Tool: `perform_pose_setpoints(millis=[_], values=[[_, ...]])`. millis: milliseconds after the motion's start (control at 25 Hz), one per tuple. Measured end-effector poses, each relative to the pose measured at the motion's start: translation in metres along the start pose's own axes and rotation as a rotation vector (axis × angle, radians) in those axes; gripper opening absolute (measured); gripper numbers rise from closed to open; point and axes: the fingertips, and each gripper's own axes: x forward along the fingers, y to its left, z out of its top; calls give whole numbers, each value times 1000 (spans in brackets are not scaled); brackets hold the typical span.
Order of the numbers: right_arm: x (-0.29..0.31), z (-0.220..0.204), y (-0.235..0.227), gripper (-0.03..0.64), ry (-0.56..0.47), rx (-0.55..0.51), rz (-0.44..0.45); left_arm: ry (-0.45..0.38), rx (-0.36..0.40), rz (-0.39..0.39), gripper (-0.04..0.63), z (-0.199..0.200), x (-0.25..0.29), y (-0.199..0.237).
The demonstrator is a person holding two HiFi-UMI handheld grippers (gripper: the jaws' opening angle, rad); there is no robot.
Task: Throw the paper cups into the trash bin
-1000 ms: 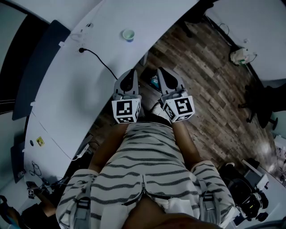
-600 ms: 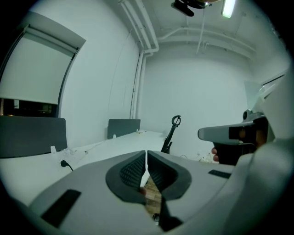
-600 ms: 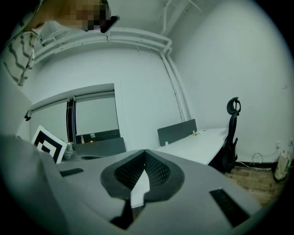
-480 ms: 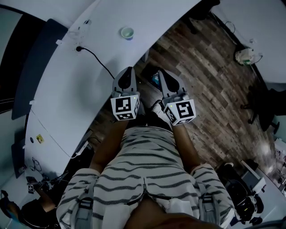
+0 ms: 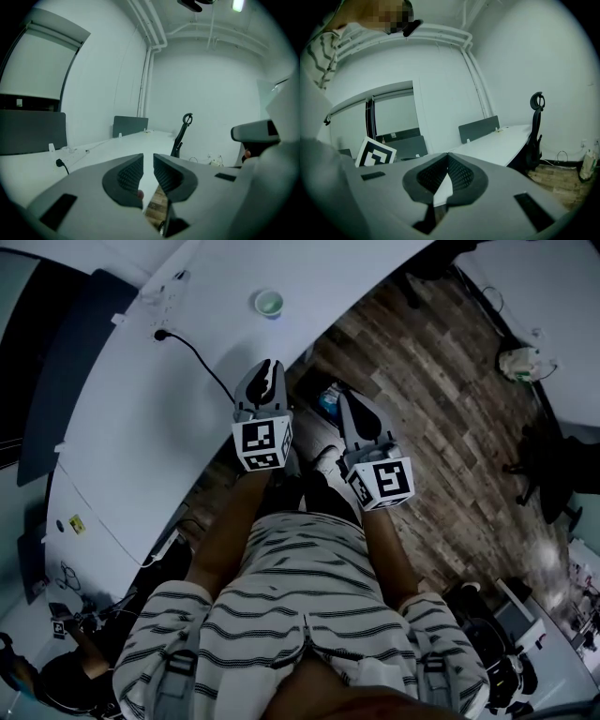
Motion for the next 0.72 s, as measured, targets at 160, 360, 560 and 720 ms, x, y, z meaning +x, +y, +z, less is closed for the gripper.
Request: perform_pose_setpoints(millis=[160, 360, 560, 720], values=[[5, -9, 0, 17, 18, 7, -1, 19, -10, 5, 92, -11, 15, 12], [15, -15, -6, 17, 35, -1, -2, 40, -19, 21, 125, -23, 33, 22], [22, -25, -8, 17, 56, 2, -2, 63, -31, 37, 161, -39, 51, 33], [26, -31, -10, 17, 69, 7, 2, 76, -34, 49, 189, -48, 68, 40]])
